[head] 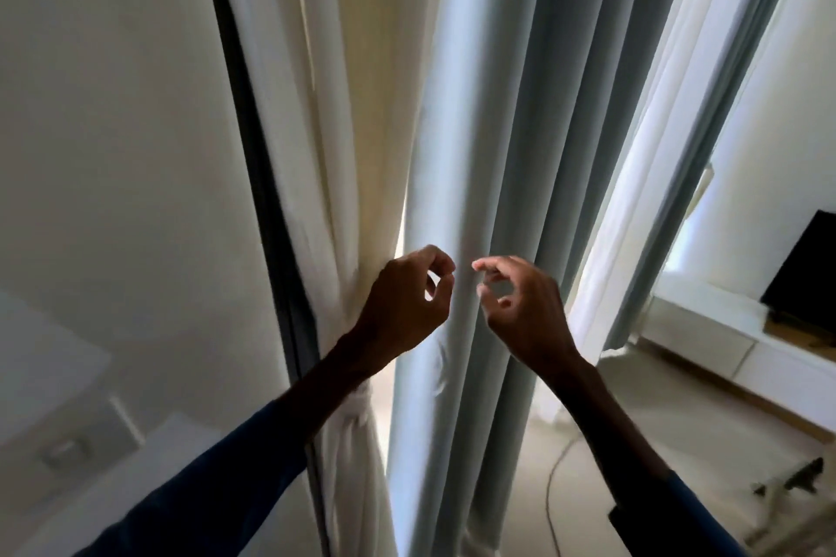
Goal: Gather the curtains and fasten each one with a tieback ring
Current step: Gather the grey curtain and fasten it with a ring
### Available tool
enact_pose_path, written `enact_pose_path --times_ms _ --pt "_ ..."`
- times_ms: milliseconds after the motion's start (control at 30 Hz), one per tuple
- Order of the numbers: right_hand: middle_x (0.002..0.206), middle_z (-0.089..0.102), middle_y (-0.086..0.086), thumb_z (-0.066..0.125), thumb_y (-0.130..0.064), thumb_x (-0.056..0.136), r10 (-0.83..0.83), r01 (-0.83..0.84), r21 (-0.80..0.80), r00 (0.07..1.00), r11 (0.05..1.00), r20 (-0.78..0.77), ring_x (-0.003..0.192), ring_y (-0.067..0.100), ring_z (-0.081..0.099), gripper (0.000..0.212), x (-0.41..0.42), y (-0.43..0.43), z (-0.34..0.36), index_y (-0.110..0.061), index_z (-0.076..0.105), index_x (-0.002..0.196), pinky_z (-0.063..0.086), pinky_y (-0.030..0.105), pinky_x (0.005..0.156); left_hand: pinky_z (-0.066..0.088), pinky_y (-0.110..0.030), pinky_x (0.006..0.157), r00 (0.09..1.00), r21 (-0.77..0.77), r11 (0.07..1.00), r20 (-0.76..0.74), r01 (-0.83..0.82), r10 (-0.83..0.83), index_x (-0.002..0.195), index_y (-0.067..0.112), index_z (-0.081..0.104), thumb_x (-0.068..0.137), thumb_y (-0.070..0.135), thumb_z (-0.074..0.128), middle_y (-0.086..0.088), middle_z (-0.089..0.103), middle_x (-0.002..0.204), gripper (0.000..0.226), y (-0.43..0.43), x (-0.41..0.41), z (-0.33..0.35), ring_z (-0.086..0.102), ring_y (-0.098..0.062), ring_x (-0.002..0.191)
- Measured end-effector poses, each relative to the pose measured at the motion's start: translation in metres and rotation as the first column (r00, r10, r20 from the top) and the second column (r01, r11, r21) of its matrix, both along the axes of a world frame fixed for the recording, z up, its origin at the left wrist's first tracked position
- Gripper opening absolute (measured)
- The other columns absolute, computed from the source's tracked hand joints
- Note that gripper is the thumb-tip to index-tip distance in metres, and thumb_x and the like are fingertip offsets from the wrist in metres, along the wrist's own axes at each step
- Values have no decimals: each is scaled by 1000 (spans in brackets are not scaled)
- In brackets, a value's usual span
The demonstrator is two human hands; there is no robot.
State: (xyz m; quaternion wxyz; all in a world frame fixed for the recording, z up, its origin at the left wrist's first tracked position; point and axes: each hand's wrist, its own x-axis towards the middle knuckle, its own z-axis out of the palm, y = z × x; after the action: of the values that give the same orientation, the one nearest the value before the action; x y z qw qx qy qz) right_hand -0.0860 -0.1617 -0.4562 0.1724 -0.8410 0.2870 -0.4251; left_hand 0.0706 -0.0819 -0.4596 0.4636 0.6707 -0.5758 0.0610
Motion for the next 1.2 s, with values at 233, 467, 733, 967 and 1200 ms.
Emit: enact_pose_path --times_ms 233,467,733,967,1200 --pt "109 72 -2 69 -4 86 42 13 -235 974 972 225 93 7 67 29 -7 -73 141 -14 71 114 60 23 77 52 -17 63 974 -394 918 191 -36 120 111 28 54 87 49 65 18 59 105 34 -77 10 165 60 -2 81" --pt "126 63 4 73 -6 87 192 8 -591 943 806 274 114 17 62 42 -8 -152 302 -10 60 127 57 34 93 49 -18 71 931 -612 783 211 -111 297 124 27 44 82 71 60 7 60 117 63 -134 4 321 59 -5 85" --pt "135 54 11 74 -29 87 163 127 -633 911 764 380 127 28 49 57 8 -211 452 -6 51 133 38 31 102 41 -29 69 839 -746 632 196 -208 507 126 16 41 78 49 70 -8 66 117 65 -163 -17 466 68 -30 99" --pt "125 61 19 74 -53 83 114 93 -416 888 905 446 120 39 55 66 36 -244 534 -3 52 121 46 44 98 50 -47 89 622 -733 544 212 -409 754 140 -1 35 89 16 57 -26 63 121 57 -171 -31 541 63 -45 109" --pt "91 63 19 69 -24 85 113 144 -411 834 900 540 91 40 64 20 43 -282 544 -7 58 79 35 29 66 46 -39 71 637 -570 706 369 -421 677 117 3 52 85 3 58 -25 63 114 33 -194 -25 572 62 -48 107"
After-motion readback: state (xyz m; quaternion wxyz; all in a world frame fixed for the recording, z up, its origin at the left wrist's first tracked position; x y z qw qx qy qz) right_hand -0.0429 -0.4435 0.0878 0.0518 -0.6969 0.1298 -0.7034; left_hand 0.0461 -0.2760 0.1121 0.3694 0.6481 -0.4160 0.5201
